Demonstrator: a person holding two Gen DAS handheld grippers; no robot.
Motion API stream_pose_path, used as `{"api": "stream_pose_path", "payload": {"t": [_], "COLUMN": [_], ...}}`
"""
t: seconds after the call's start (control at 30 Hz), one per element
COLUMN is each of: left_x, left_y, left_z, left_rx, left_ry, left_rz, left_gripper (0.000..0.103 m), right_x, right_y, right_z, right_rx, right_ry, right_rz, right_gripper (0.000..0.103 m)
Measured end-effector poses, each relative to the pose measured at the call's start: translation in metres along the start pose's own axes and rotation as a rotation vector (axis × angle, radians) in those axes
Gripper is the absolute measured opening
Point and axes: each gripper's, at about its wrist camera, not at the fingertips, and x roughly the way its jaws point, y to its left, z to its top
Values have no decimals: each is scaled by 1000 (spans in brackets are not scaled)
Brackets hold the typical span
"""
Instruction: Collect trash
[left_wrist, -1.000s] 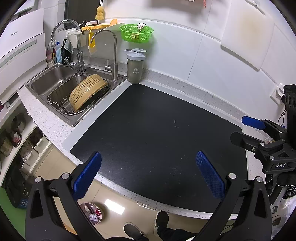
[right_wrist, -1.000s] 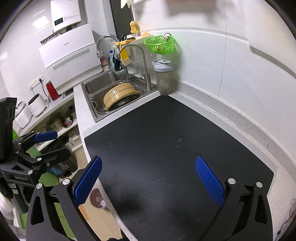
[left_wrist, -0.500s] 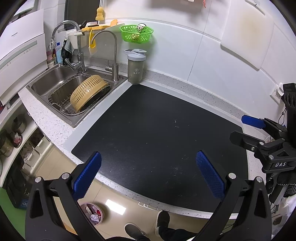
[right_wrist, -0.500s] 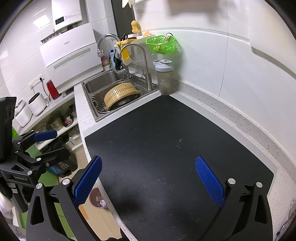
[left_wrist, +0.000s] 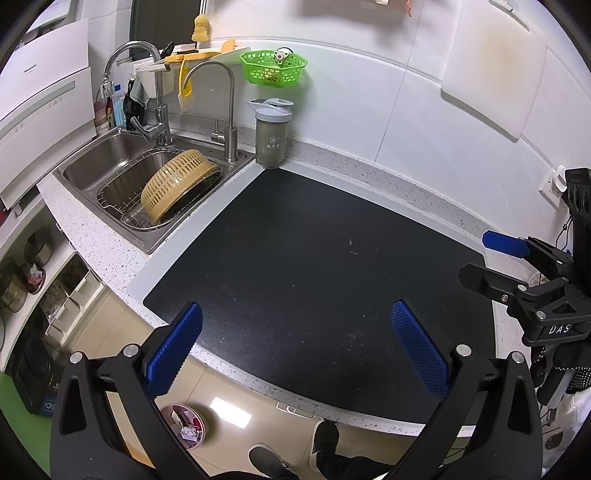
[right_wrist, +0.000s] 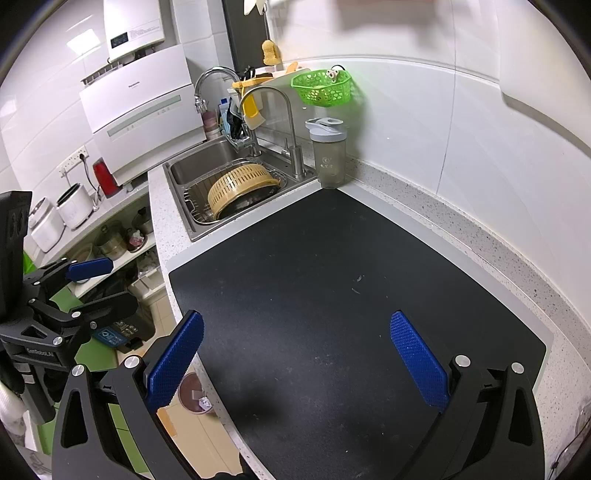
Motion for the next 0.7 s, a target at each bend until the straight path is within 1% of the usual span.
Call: {"api": "stream_pose_path", "payload": {"t": [0.33,0.57,0.7], "left_x": [4,10,12], "left_y": [1,-1,-3], "left_z": [3,6,8], "left_rx": [-22,-28,-17], "left_ry": [-1,13,16], "left_rz": [13,45,40], "left_gripper": [100,100,100], "right_x": [5,6,6], "right_y": [-2,-3,-3], "right_z": [0,0,0], "right_rx": [-1,-2,0], "right_ry": [5,5,6], "right_rz": [3,4,3], "right_gripper": [97,97,97]}}
